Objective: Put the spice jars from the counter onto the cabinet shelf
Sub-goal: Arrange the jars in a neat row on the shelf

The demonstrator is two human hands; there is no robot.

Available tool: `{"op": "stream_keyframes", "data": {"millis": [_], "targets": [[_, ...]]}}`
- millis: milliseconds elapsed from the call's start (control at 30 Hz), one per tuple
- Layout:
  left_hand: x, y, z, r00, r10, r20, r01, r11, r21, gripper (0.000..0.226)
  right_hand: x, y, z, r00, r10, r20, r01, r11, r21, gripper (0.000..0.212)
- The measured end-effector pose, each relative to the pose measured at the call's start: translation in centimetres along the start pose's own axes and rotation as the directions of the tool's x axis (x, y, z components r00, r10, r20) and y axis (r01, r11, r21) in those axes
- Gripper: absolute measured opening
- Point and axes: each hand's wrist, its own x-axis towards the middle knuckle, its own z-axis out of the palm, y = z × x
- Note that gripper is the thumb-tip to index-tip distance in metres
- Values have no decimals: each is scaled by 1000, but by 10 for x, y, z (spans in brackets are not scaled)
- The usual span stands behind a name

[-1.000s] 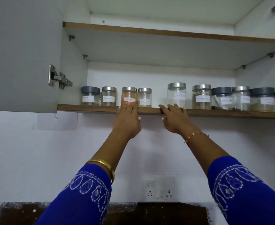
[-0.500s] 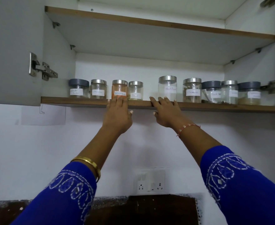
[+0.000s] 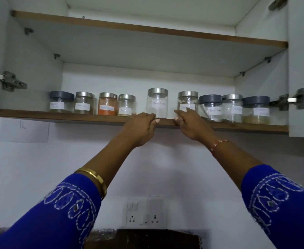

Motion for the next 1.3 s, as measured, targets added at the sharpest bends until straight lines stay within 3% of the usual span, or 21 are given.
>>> {"op": "stream_keyframes", "data": {"millis": [100,233,433,633,800,967,1133,1300], "targets": [[13,23,6,997,-41,69,38,999,36,44,14,26,-5,1000,29,9,-29,999,28,45],[31,34,3,980,-95,176,76,991,112,47,33,43,-16,989,85,123,-90,995,35,51],[62,40,-2,904,-220,366,201,976,89,58,58,55,-22,951,76,299,-85,996,17,53],[87,25,11,835,-295,463,252,955,154,65,83,57,-10,929,64,363,-89,995,51,58],[108,17,18,772,-345,534,284,939,196,70,102,57,4,904,109,413,-122,993,4,68],[122,11,23,739,-323,592,339,937,87,69,115,56,16,886,110,451,-129,992,12,69],[134,8,30,708,-367,604,388,916,102,70,122,58,23,879,123,460,-149,989,19,70],[143,3,39,688,-394,609,393,908,144,76,126,59,26,870,107,482,-132,991,18,49]]}}
